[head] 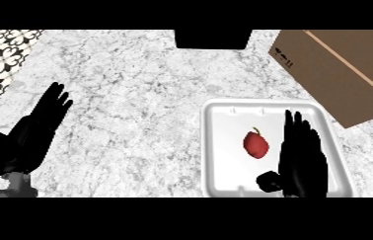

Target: Pick the bell pepper from the tray and place it in the cardboard box

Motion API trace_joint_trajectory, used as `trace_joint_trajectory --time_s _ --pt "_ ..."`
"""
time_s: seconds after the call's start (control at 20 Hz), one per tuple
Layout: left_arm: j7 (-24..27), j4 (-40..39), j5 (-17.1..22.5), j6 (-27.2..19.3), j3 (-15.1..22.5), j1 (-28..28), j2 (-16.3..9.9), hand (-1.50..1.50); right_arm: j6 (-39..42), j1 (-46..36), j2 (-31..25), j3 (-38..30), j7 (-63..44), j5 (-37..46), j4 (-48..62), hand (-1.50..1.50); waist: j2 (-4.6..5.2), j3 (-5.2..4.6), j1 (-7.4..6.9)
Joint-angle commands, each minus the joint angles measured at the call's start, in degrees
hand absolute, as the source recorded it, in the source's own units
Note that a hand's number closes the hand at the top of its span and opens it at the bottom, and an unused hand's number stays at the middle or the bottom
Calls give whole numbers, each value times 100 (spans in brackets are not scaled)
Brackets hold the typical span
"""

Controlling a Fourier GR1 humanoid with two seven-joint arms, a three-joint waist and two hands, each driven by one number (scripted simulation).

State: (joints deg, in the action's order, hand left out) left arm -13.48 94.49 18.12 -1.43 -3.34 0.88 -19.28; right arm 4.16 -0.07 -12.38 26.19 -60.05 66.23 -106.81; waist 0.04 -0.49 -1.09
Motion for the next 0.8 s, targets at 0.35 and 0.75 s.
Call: trace_joint_trajectory --time_s 0.35,0.75 --pt "-186 316 130 103 -164 -164 -97 0 1682 -1233 1223 -113 -2106 -180 370 -150 -20 42 -23" --pt "168 -249 -42 111 -158 -23 98 0 1895 -1465 1232 -170 -2244 -500 702 -150 6 39 71"
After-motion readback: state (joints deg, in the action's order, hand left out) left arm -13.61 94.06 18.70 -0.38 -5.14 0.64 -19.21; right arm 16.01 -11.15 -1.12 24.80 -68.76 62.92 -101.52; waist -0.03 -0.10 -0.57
